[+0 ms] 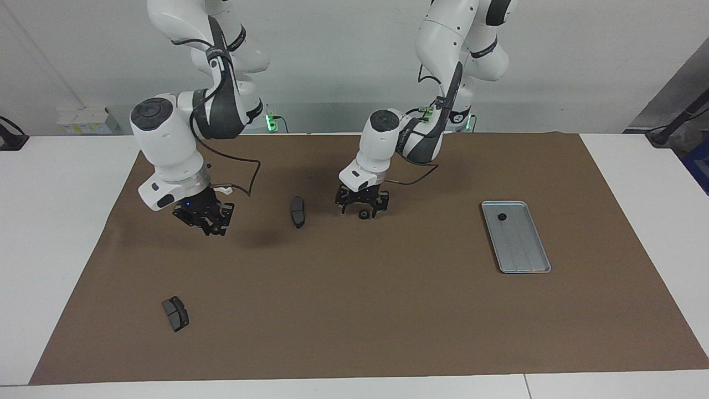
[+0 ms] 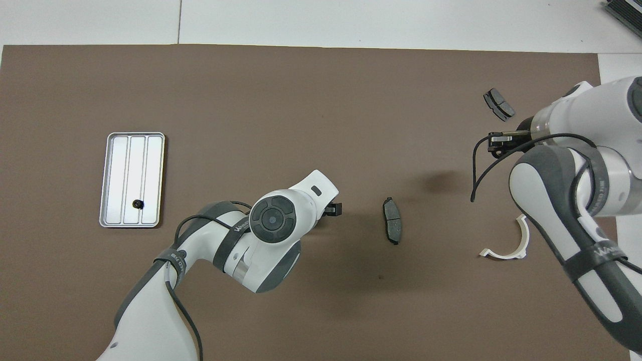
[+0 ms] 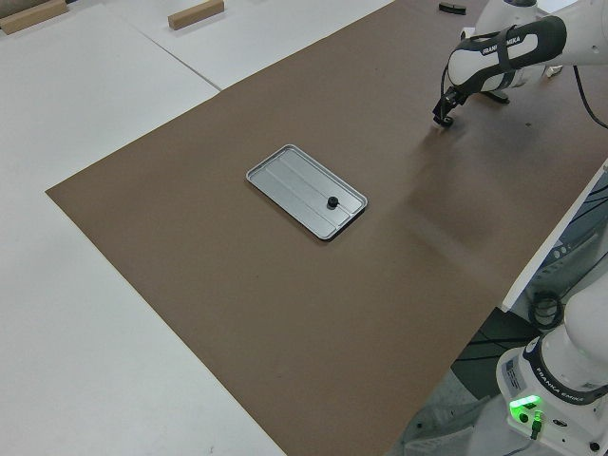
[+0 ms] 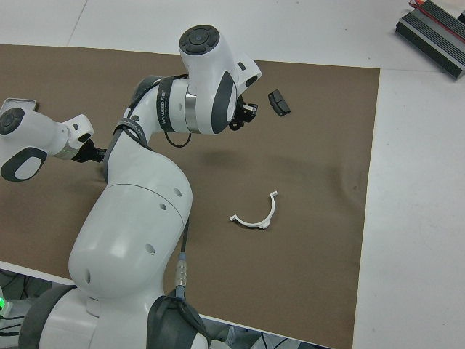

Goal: Pick bearing gear from pile to tray

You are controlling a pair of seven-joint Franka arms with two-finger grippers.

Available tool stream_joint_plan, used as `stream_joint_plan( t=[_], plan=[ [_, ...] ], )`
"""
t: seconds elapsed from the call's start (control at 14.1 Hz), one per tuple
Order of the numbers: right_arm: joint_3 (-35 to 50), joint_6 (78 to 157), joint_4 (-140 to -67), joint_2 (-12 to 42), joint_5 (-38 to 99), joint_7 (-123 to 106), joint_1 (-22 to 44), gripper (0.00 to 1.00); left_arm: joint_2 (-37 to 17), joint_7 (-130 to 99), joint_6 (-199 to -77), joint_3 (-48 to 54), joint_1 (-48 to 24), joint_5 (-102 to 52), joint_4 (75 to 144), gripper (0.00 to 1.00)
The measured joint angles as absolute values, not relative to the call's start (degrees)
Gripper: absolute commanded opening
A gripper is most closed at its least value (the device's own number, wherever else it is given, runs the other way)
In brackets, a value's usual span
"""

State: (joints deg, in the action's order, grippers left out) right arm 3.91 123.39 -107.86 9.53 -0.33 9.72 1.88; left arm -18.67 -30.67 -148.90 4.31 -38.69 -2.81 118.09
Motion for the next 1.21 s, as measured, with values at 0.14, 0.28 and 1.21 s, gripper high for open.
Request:
stream_joint_plan(
  t=[0.14,0.28,1.21],
  plan=[
    [3.99,123.39,-108.12,9.50,-0.33,11.18,3.41,0.00,-18.79,-30.49,-148.81,4.28,-38.72,-1.78,118.15,0.78],
    [3.98,123.38,-108.39,9.44,-0.33,11.59,4.17,0.00,-18.90,-29.82,-148.43,4.24,-38.72,-1.24,118.26,0.71],
    [4.05,123.84,-109.63,9.29,-0.32,17.61,11.72,0.00,-18.38,-27.97,-146.80,3.51,-38.63,-1.01,118.29,0.00]
  ],
)
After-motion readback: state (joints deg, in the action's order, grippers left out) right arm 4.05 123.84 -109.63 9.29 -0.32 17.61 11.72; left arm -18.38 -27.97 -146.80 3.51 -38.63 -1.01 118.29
